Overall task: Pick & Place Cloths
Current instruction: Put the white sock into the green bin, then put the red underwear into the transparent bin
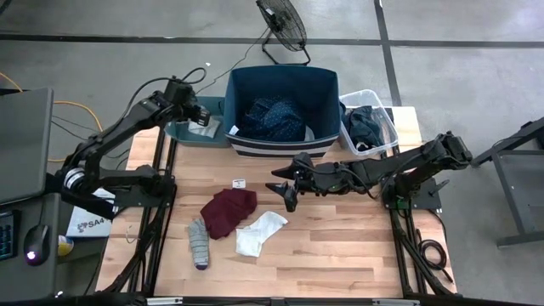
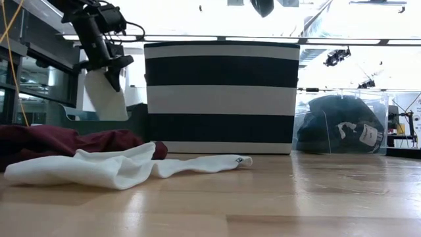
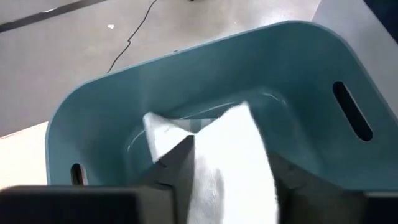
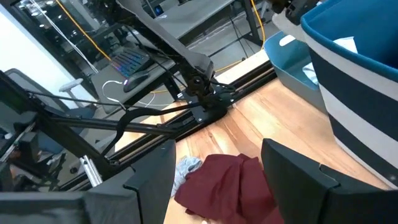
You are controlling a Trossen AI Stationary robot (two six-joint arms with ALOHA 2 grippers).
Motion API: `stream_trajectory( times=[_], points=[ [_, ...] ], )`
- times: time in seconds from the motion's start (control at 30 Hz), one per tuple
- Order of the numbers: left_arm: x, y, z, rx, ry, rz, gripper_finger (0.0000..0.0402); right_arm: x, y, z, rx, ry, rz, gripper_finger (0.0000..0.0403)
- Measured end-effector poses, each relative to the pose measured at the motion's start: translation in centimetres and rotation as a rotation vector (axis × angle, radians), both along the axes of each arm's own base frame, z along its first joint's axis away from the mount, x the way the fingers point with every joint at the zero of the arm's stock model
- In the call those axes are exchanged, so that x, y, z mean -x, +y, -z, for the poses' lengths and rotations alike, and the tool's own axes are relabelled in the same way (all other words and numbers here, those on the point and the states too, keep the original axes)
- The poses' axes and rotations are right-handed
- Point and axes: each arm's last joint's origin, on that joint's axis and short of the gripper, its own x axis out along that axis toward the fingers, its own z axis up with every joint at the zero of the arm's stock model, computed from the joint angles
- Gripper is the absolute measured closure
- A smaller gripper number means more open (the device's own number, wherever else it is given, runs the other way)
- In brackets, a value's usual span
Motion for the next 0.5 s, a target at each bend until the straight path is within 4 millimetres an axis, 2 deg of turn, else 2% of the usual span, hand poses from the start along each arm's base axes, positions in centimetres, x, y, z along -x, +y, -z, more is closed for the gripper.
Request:
stream_trajectory(
  times=[0.13, 0.27, 0.4, 0.5],
  points=[
    [0.13, -0.13, -0.27, -0.019, -0.005, -0.006, 0.0207, 0.00, 0.00, 0.00, 0.000, 0.000, 0.000, 0.0174],
    [0.15, -0.02, -0.41, -0.047, 0.016, -0.003, 0.0162, 0.00, 0.00, 0.00, 0.000, 0.000, 0.000, 0.0174],
    [0.18, -0.16, -0.51, -0.049, 0.017, 0.018, 0.0141, 0.00, 0.00, 0.00, -0.004, -0.001, 0.001, 0.0174],
    [0.25, -0.74, -0.63, 0.005, -0.051, 0.077, 0.0141, 0.00, 0.01, 0.00, -0.005, -0.001, -0.002, 0.0174]
  ],
)
